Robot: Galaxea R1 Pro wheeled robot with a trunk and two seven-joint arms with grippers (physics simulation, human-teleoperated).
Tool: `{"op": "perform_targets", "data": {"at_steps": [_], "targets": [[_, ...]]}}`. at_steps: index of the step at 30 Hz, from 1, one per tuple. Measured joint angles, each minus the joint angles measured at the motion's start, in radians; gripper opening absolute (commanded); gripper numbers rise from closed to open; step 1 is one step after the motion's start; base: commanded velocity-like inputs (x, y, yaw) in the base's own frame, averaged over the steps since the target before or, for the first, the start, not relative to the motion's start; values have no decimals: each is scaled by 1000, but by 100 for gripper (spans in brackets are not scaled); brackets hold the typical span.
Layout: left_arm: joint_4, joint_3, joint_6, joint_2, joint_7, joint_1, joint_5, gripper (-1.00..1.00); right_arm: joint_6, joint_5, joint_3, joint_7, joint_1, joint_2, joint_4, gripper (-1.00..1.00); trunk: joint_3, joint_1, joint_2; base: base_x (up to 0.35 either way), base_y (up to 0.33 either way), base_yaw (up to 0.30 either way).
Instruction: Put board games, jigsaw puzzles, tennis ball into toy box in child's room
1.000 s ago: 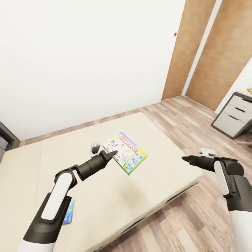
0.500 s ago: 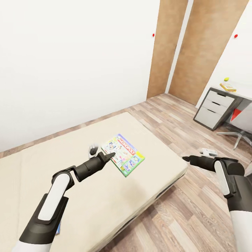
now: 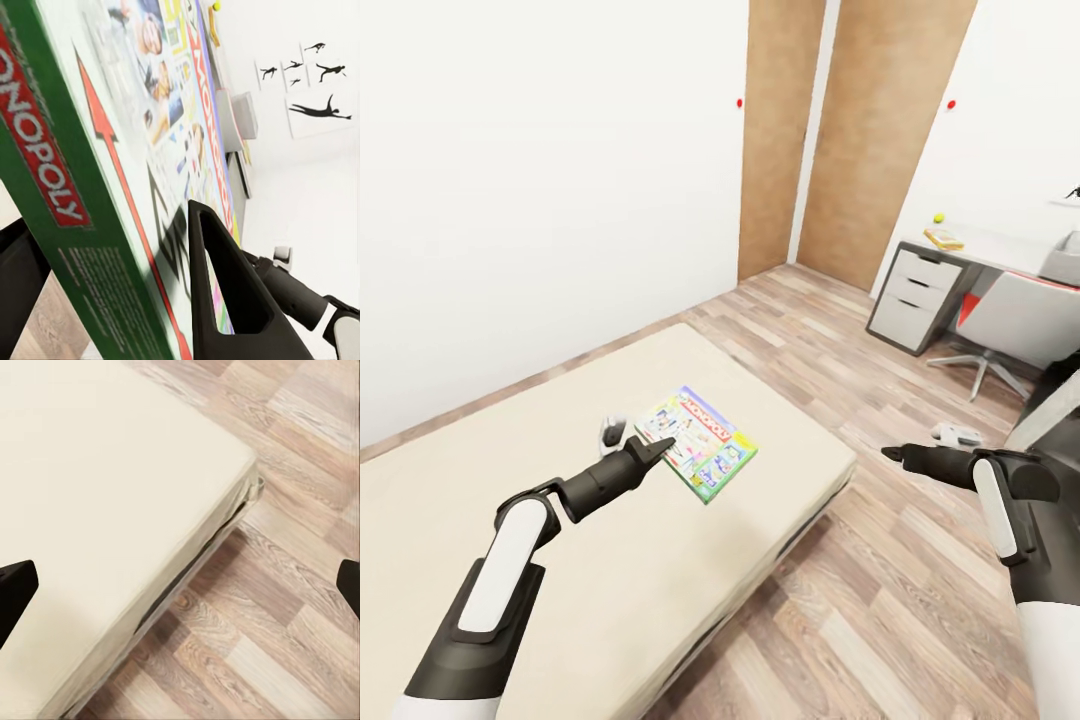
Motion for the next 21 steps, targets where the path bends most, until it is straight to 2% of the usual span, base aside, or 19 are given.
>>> {"op": "perform_targets", "data": {"at_steps": [21], "targets": [[2,4,2,0,0,3,-3,-100,0,-1,0,0,1,1,-1,100,8,0,0,0,0,-282]]}}
